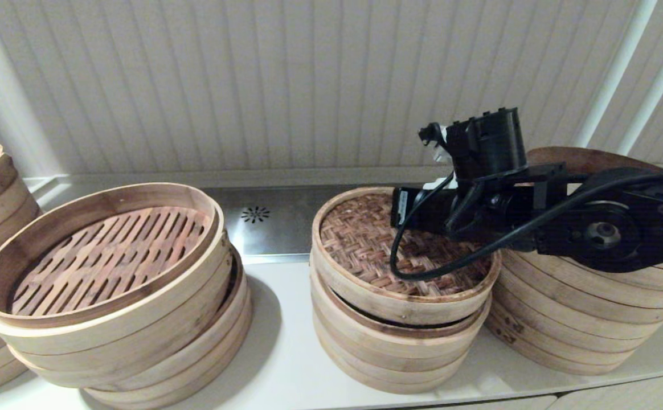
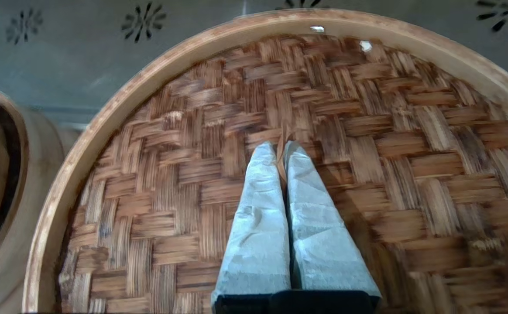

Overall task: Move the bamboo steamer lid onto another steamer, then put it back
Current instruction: Put the steamer

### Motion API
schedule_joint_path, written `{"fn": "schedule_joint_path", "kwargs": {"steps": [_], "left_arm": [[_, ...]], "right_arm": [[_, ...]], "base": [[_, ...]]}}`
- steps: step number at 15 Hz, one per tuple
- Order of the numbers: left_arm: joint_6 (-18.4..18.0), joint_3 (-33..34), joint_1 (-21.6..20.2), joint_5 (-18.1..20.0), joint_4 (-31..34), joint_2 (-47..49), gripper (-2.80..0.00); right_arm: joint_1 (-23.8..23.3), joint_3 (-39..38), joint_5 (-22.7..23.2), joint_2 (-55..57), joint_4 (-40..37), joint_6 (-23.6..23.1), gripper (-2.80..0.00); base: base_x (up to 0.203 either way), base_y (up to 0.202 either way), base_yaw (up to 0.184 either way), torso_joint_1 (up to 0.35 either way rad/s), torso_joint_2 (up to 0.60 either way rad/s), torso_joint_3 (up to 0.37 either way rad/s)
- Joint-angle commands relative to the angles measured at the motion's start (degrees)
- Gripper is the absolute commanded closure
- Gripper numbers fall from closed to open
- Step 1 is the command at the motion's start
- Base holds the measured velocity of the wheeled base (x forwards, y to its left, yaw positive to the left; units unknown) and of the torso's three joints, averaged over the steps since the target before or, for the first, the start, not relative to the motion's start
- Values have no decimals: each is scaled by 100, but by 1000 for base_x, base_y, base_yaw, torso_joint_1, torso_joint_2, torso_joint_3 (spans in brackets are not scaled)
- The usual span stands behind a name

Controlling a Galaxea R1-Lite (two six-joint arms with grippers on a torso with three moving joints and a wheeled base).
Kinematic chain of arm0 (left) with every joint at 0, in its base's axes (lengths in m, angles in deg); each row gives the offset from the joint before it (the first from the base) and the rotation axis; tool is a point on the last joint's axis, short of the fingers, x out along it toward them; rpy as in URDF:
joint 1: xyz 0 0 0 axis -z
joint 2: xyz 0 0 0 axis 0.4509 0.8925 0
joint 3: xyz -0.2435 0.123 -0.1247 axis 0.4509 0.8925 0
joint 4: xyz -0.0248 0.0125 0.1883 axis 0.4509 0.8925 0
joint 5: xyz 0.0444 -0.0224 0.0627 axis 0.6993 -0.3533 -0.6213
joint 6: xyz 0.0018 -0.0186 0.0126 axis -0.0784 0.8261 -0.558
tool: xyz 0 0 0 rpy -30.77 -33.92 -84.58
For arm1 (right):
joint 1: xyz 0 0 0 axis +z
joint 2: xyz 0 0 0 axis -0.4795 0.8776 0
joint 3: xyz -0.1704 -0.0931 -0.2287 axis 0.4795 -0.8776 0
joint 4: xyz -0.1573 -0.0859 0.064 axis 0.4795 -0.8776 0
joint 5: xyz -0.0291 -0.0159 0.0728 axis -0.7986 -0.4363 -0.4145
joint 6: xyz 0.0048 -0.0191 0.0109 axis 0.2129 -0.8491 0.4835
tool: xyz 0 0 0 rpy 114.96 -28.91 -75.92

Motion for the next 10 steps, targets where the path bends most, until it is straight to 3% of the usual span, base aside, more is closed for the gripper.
{"fn": "schedule_joint_path", "kwargs": {"steps": [1, 10], "left_arm": [[2, 4, 0, -2, -4, 6, 0], [2, 0, 0, -2, -2, 4, 0]], "right_arm": [[11, -94, -20, -44, -6, 13, 0], [143, -279, -55, -329, -7, -17, 0]], "base": [[0, 0, 0, 0, 0, 0], [0, 0, 0, 0, 0, 0]]}}
